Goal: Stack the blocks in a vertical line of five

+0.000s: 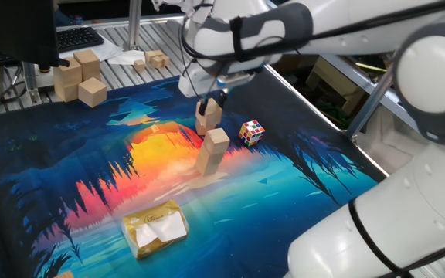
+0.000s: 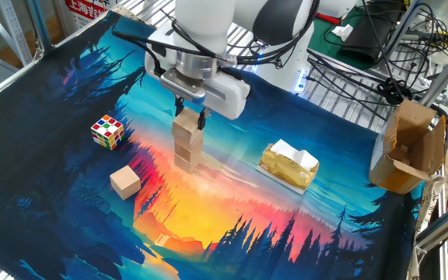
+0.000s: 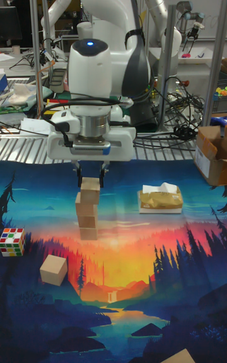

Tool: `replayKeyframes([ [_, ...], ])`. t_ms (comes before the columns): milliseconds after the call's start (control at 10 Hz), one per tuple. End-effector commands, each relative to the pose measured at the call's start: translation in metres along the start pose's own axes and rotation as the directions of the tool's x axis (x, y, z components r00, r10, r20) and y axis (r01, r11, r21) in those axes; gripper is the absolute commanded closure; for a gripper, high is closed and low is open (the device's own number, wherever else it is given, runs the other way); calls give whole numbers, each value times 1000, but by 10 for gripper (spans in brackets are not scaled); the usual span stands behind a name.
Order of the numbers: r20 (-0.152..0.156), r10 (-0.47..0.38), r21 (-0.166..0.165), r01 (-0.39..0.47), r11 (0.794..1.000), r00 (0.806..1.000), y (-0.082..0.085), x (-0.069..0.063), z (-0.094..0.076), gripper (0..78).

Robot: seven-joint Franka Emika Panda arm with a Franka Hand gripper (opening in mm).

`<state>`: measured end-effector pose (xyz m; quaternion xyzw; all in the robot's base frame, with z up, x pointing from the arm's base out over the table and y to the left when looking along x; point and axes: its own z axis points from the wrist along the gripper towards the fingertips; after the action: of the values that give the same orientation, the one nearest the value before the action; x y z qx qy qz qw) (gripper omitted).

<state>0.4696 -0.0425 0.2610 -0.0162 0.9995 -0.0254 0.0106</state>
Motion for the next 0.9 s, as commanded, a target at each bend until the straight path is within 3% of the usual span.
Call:
replayKeyframes([
  [100,6,3,-5,-3,1000,1000,-10,6,2,763],
  [900,8,43,-51,-42,998,999,-17,20,12,763],
])
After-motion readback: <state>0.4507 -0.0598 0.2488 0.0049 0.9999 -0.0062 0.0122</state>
